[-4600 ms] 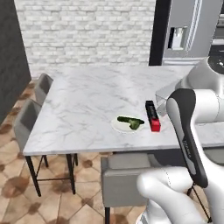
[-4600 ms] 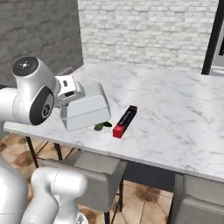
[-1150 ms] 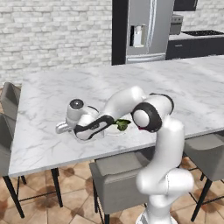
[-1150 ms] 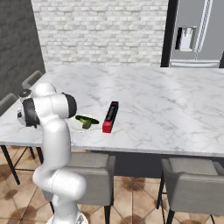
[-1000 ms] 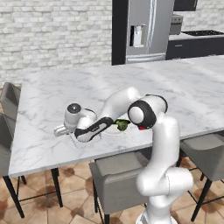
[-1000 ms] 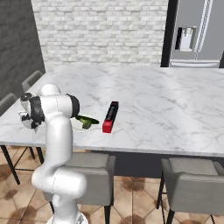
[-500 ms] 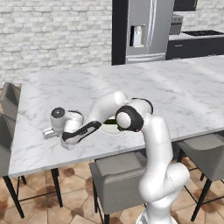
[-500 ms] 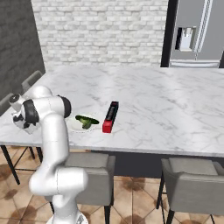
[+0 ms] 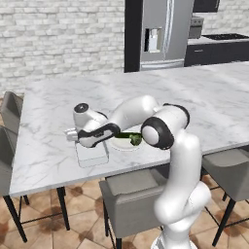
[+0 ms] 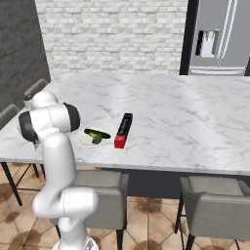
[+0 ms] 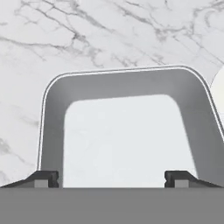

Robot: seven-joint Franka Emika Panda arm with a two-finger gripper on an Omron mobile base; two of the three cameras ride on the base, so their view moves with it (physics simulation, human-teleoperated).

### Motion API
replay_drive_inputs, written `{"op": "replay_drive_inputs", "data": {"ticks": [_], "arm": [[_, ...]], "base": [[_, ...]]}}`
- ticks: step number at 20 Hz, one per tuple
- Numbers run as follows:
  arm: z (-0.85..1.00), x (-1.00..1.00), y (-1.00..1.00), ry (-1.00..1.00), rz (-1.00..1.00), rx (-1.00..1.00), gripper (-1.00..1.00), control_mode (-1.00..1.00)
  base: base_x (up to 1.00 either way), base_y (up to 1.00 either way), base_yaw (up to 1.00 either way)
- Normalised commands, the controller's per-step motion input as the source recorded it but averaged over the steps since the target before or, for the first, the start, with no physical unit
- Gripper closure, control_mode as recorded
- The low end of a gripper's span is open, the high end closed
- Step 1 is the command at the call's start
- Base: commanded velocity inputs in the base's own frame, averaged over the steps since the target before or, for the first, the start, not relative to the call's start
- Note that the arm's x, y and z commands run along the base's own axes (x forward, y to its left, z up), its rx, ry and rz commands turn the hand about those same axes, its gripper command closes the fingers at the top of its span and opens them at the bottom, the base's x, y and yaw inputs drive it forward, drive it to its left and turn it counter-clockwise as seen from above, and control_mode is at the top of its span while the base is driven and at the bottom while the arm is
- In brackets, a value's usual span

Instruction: Retrieve the tupperware and aluminum foil from the cabinet and place them on the dining counter near the plate with cucumber and broccoli to prepare for storing leftovers.

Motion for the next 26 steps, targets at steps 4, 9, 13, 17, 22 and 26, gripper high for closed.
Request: {"op": "replay_drive_inputs", "data": {"ticks": [4,9,13,17,22,26], "arm": [[0.46,-0.31,-0.69,-0.04,-0.04,0.06,-1.00,-1.00],[0.87,-0.89,-0.41,-0.24,0.00,0.01,-1.00,-1.00],[0.84,-1.00,-0.41,-0.36,0.00,0.00,-1.00,-1.00],[0.87,-0.92,-0.68,-0.32,-0.03,0.07,-1.00,-1.00],[0.90,-0.64,-0.88,-0.25,-0.03,0.29,-1.00,-1.00],[0.22,-0.38,-0.81,-0.15,0.00,0.38,-1.00,-1.00]], "base": [[0.00,0.00,0.00],[0.00,0.00,0.00],[0.00,0.00,0.00],[0.00,0.00,0.00],[0.00,0.00,0.00],[0.00,0.00,0.00]]}}
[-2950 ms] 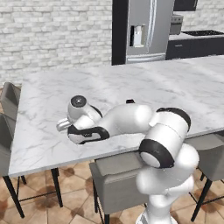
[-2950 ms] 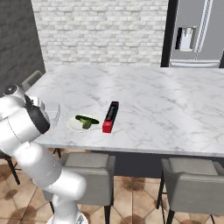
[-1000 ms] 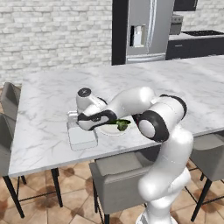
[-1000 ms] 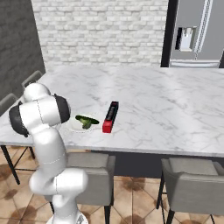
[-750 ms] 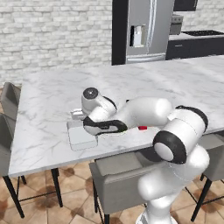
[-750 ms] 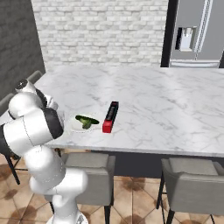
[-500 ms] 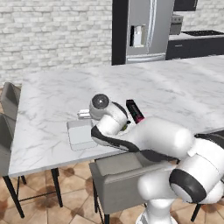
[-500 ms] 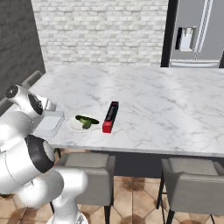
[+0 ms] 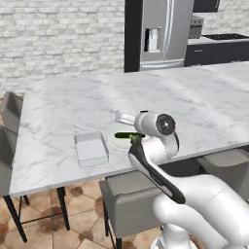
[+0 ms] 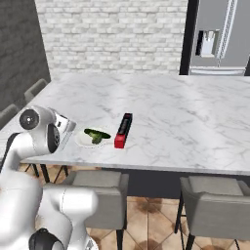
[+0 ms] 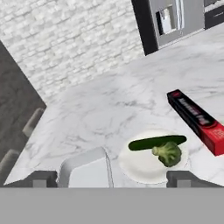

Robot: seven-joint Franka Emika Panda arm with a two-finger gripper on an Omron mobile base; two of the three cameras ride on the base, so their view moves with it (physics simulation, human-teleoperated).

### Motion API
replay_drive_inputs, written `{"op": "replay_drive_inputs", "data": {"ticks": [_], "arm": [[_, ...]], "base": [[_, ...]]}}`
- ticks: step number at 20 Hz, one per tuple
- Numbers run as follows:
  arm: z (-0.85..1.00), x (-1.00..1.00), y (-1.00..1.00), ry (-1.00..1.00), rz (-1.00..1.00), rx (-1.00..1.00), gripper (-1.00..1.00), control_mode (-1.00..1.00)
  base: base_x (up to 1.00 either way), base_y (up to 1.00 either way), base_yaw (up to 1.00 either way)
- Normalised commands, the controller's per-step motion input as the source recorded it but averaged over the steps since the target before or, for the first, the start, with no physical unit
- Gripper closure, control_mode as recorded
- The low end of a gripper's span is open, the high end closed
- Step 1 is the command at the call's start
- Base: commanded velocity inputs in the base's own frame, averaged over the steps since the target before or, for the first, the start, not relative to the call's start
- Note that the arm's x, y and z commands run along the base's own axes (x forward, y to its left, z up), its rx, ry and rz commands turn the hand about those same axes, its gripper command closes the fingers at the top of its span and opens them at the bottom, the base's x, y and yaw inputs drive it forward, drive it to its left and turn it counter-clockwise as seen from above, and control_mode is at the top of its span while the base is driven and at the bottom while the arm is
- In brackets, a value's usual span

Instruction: Retrieve the tupperware and aluminum foil from the cabinet and place them on the dining counter near the plate with cucumber and broccoli to prepare for storing leftovers.

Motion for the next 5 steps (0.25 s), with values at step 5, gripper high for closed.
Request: {"op": "replay_drive_inputs", "data": {"ticks": [5], "arm": [[0.00,-0.32,-0.86,-0.08,0.00,0.35,-1.00,-1.00]], "base": [[0.00,0.00,0.00]]}}
